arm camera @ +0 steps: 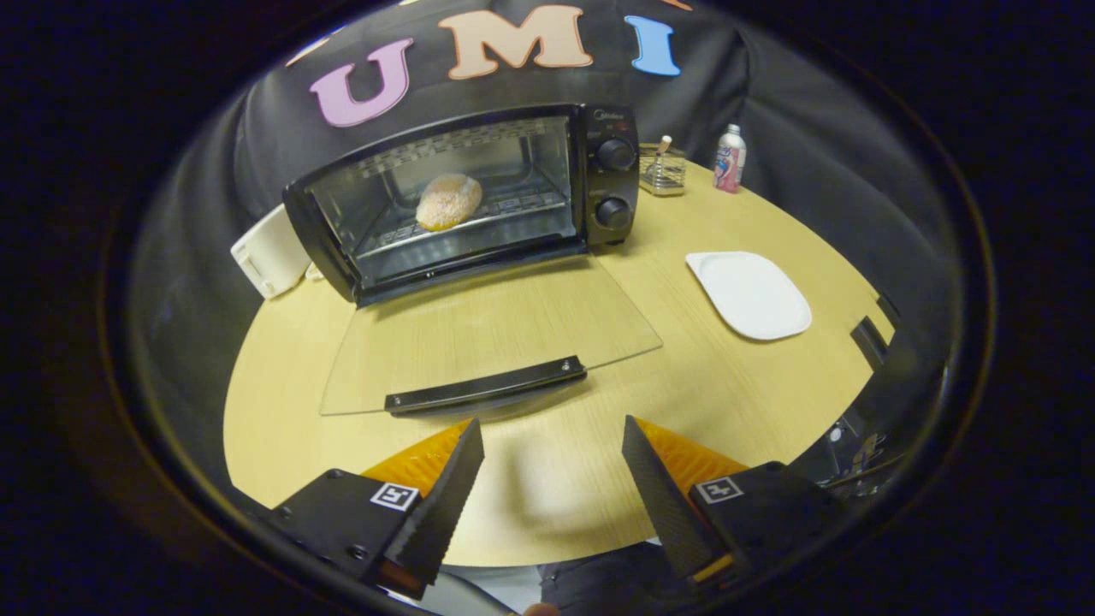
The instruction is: Open the toaster oven, put the food inside, and close the toaster oven door.
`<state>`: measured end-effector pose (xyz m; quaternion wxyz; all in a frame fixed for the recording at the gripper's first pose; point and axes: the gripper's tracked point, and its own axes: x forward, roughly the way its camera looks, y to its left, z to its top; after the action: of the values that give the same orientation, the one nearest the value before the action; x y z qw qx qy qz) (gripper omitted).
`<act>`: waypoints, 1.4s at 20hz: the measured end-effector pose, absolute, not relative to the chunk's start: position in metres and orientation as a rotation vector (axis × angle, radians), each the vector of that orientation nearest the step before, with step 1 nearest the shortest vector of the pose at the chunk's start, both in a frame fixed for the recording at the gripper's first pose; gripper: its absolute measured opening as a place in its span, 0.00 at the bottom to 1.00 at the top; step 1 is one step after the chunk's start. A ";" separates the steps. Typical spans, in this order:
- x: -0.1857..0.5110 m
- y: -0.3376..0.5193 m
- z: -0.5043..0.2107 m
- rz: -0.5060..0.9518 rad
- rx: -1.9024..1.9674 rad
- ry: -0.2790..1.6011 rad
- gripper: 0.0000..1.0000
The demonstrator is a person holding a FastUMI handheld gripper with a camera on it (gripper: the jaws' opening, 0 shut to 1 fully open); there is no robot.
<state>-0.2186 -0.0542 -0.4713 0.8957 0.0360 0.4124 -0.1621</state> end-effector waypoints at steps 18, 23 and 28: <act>-0.179 -0.030 -0.438 -0.242 -0.051 0.773 1.00; -0.128 -0.026 -0.391 -0.222 -0.060 0.657 1.00; -0.076 -0.015 -0.360 -0.204 -0.029 0.565 1.00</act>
<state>-0.0761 -0.0152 -0.3604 0.9551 -0.0142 0.2783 -0.1004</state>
